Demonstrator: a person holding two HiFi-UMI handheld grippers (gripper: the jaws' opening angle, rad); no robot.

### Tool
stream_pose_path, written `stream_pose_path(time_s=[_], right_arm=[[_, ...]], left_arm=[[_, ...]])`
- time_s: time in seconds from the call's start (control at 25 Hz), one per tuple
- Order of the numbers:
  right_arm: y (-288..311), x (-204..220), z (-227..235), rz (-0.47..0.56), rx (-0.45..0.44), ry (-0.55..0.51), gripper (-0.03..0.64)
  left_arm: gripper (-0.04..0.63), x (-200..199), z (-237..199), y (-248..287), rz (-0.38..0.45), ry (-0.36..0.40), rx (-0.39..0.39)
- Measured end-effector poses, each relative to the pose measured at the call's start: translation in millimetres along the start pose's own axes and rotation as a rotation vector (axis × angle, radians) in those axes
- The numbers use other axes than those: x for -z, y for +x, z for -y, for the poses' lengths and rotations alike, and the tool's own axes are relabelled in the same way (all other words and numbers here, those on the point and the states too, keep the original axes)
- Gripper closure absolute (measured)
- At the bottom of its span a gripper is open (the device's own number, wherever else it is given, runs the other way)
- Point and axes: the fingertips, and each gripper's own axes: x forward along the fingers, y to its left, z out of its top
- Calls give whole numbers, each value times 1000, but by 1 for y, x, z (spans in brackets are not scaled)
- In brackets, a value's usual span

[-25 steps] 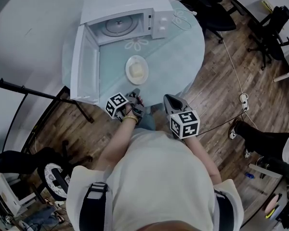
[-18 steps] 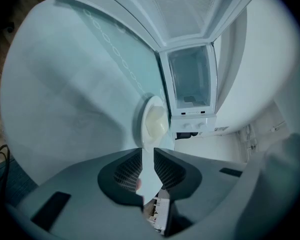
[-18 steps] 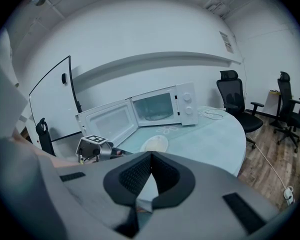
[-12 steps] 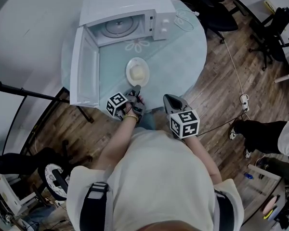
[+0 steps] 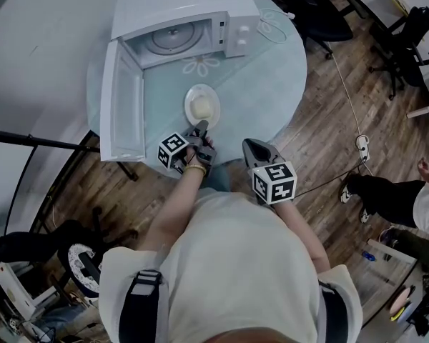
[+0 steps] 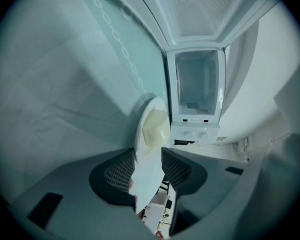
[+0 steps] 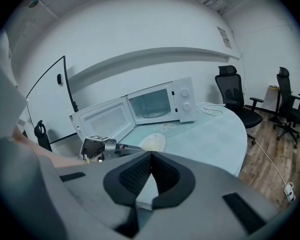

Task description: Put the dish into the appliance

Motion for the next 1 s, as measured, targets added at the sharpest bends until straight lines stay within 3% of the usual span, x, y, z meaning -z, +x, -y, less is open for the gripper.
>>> stream_pose_path(time_s=[0.32, 0.36, 0.44, 0.52, 0.72, 1.0], right_arm=[[2, 3, 1, -10, 0, 10, 611], [2, 3, 0, -12, -1, 10, 611], [3, 4, 0, -12, 1, 8, 611], [3, 3, 0, -10, 4, 8, 611], [2, 2, 0, -4, 6, 2, 611], [1, 2, -3, -1, 1, -3, 611]], left_arm=[[449, -1, -6, 1, 16, -18, -62], [460, -1, -8, 1, 17, -21, -78], [542, -1, -15, 0, 18, -26, -114], [552, -1, -17, 0, 15, -26, -127], [559, -2, -16, -1, 5, -35, -108], [571, -5, 1, -7, 0, 38, -37]])
